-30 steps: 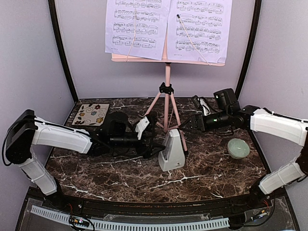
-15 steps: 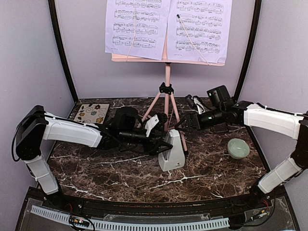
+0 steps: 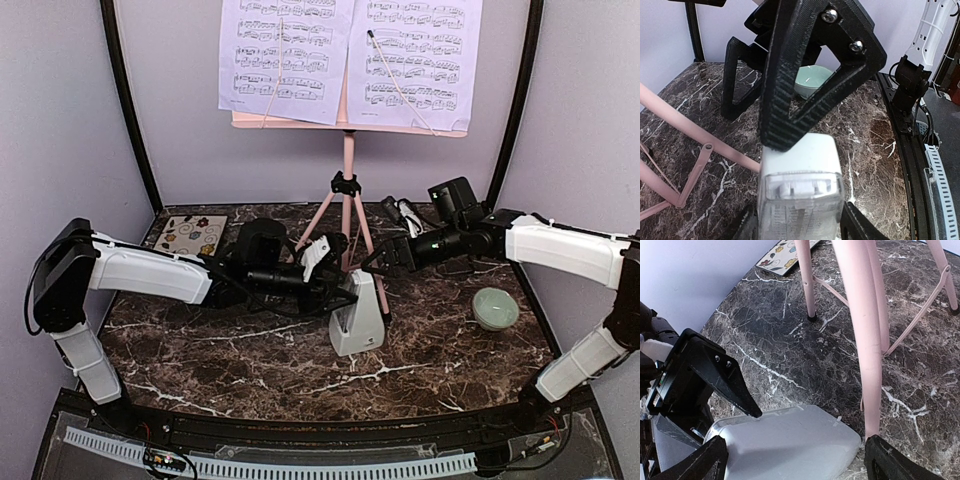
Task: Set up the instrument practice props
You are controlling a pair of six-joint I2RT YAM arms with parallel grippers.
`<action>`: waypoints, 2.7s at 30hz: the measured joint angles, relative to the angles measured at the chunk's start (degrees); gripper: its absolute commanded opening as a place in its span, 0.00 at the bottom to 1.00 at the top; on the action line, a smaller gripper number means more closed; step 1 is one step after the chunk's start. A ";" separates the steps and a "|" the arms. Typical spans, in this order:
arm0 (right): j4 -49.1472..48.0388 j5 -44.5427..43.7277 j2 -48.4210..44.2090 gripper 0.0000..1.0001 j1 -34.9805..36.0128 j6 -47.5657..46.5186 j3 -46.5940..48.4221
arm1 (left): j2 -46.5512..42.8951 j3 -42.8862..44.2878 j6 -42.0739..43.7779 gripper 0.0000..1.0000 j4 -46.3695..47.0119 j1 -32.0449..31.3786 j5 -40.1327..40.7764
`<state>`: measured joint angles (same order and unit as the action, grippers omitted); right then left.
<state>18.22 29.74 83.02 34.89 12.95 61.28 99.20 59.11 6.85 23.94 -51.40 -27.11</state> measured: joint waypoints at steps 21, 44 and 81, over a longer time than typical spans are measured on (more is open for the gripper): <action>-2.67 -1.01 0.83 0.98 0.59 -4.76 -0.55 | -0.55 -2.67 -0.20 0.32 4.35 0.26 -0.50; -2.03 -0.76 -0.79 1.00 2.49 -5.33 -1.18 | -3.23 -7.08 -0.48 0.24 7.54 0.28 0.13; 0.00 4.07 1.49 0.92 3.56 -5.16 -0.98 | -9.46 -11.32 0.00 0.23 7.04 0.85 3.19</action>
<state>18.22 33.80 84.51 38.46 7.79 60.29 89.73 47.79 6.85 30.98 -50.54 -23.92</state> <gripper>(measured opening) 0.921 0.511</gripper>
